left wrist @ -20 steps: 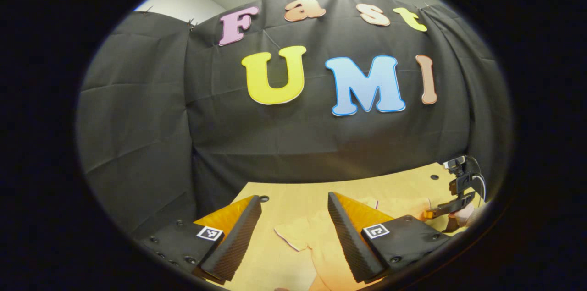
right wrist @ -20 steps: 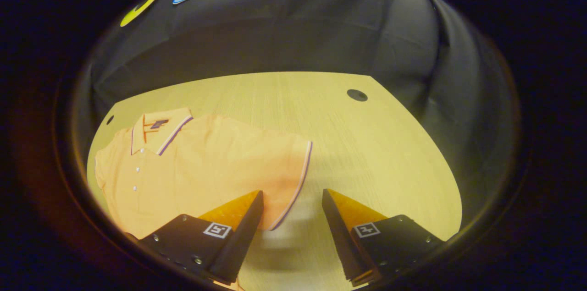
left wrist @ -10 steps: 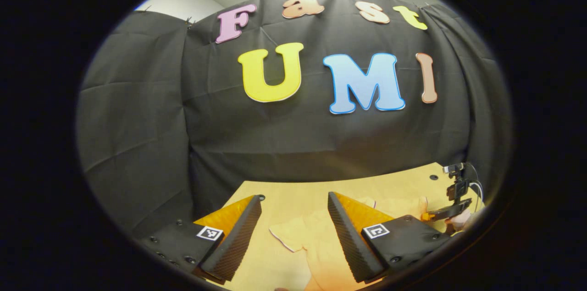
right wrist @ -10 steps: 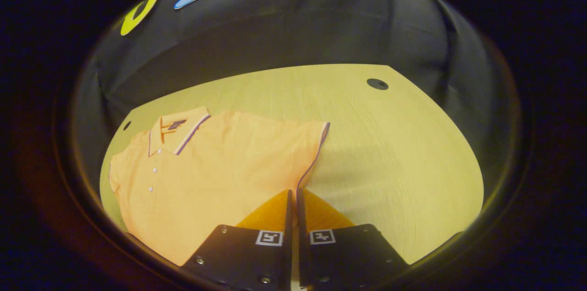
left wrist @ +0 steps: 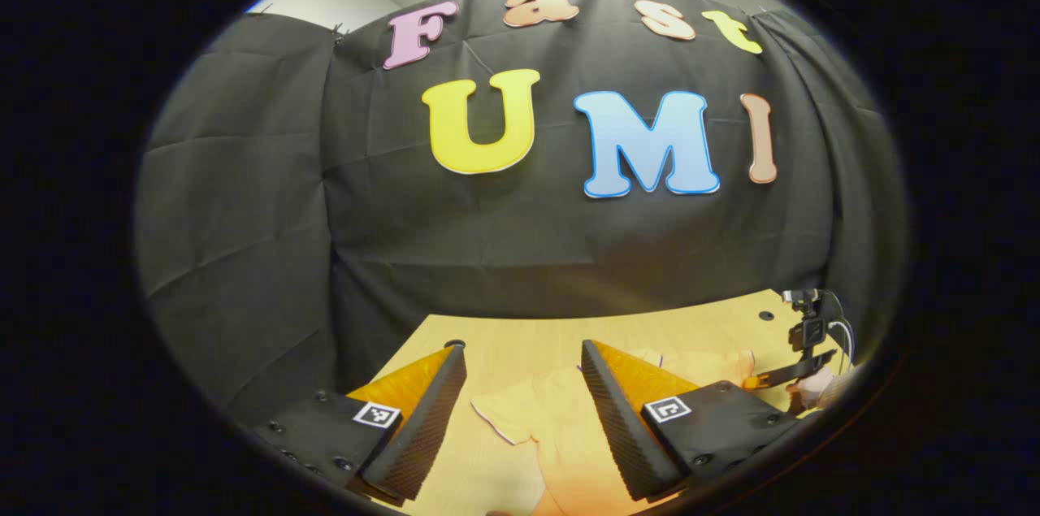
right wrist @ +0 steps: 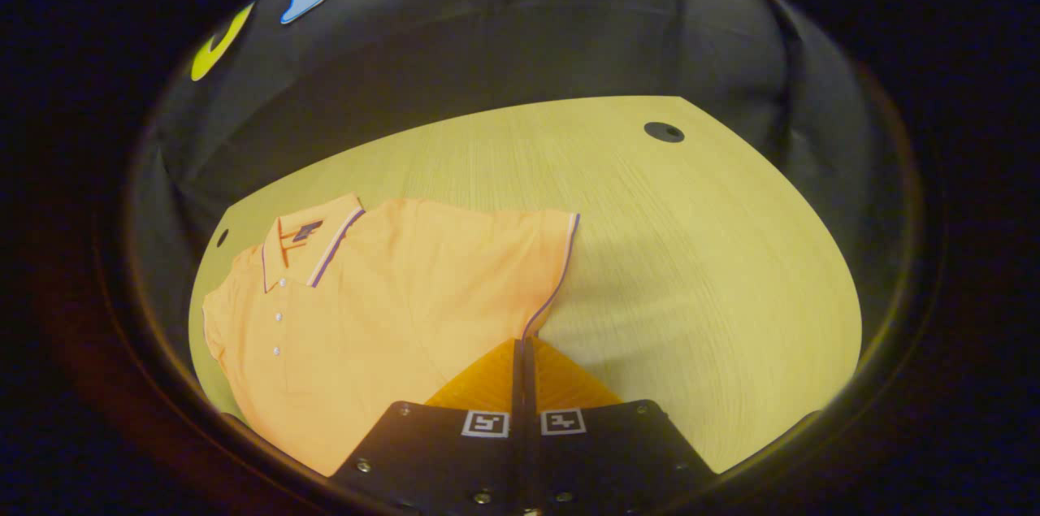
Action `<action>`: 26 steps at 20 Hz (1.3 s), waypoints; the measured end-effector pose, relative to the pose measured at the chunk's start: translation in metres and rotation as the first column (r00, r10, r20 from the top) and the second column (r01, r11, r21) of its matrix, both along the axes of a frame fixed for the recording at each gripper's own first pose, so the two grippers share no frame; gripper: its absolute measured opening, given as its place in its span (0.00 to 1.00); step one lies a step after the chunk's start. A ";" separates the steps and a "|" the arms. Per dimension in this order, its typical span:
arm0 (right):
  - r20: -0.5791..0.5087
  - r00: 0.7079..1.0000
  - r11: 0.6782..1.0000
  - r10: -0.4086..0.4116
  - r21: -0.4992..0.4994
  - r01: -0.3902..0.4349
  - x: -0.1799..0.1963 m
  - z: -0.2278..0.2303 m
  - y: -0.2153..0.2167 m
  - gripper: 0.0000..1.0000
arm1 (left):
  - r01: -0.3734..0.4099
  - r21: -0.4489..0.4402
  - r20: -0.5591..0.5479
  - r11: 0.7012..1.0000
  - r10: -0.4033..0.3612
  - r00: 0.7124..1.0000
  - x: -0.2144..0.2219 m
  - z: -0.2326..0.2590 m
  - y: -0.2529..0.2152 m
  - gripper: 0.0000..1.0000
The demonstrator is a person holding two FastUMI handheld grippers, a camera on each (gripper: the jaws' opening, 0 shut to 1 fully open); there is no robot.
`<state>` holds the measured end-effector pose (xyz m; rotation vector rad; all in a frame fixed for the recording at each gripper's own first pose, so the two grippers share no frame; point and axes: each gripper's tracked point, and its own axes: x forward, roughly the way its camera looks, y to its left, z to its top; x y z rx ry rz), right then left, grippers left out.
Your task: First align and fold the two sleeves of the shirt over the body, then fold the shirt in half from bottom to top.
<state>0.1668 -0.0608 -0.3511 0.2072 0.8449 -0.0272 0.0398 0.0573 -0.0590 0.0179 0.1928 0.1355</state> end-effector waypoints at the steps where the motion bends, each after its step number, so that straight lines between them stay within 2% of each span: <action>1: 0.008 1.000 1.000 0.004 -0.007 -0.004 0.002 0.004 0.001 0.00 | -0.001 0.000 0.001 1.000 0.001 1.000 -0.001 0.000 0.002 0.93; 6: 0.105 0.991 0.997 0.080 -0.008 -0.080 0.023 0.048 0.042 0.00 | -0.013 -0.004 0.004 1.000 0.013 1.000 -0.006 0.000 0.012 0.93; 11: 0.179 0.959 0.974 0.221 0.010 -0.227 0.033 0.085 0.126 0.00 | -0.035 -0.004 0.011 0.999 0.035 0.999 -0.016 0.003 0.028 0.95; 12: 0.185 0.951 0.967 0.249 0.013 -0.255 0.034 0.088 0.142 0.00 | -0.043 -0.005 0.012 0.999 0.043 0.999 -0.020 0.003 0.033 0.92; 16: 0.176 0.903 0.918 0.392 -0.017 -0.395 0.024 0.086 0.205 0.00 | -0.091 -0.008 0.006 0.996 0.091 0.996 -0.034 -0.001 0.057 0.95; 19: 0.144 0.864 0.875 0.483 -0.042 -0.483 0.010 0.073 0.241 0.00 | -0.125 -0.009 -0.005 0.992 0.125 0.992 -0.043 -0.008 0.073 0.93; 23: 0.076 0.846 0.848 0.528 -0.087 -0.522 0.000 0.048 0.254 0.01 | -0.145 -0.013 -0.020 0.989 0.144 0.989 -0.049 -0.017 0.083 0.93; 25: 0.074 0.838 0.841 0.540 -0.087 -0.534 -0.004 0.052 0.255 0.19 | -0.142 -0.017 -0.027 0.990 0.142 0.990 -0.048 -0.022 0.085 0.93; 26: 0.079 0.838 0.841 0.540 -0.099 -0.533 -0.005 0.057 0.250 0.38 | -0.140 -0.019 -0.030 0.990 0.139 0.990 -0.045 -0.025 0.085 0.93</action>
